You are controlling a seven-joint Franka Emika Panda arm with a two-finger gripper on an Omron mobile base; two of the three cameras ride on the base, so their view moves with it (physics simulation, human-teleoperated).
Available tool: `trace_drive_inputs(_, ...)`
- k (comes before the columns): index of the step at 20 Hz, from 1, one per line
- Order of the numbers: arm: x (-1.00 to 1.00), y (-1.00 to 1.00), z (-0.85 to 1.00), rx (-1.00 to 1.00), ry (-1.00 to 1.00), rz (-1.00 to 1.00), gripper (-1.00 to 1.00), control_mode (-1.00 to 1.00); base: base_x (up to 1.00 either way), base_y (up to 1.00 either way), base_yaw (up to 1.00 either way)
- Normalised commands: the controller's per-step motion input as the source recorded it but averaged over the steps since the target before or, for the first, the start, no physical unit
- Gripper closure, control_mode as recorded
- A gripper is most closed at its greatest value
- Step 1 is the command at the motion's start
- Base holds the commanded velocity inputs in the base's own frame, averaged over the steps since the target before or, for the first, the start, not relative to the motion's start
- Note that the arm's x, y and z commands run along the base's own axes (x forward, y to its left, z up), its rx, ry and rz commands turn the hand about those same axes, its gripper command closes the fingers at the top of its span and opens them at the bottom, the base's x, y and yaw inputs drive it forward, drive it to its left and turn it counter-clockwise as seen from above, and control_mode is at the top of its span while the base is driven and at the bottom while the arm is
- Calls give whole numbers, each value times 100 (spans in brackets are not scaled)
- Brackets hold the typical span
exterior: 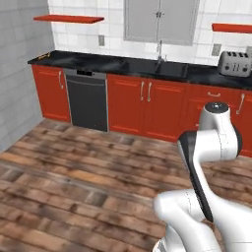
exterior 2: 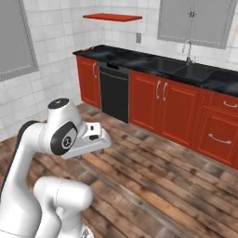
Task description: Take the fork and place it on the left side of the plate. Then take the spoon and place it on the right side of the plate. Make sure they're directly next to the plate.
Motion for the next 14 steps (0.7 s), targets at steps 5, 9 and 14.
trace_drive_inputs(5,0,0,0,0,0,0,-100,100,100,90,-21)
trace_drive_inputs(9,0,0,0,0,0,0,-100,100,100,90,-17)
trace_drive_inputs(14,0,0,0,0,0,0,-100,100,100,83,-13)
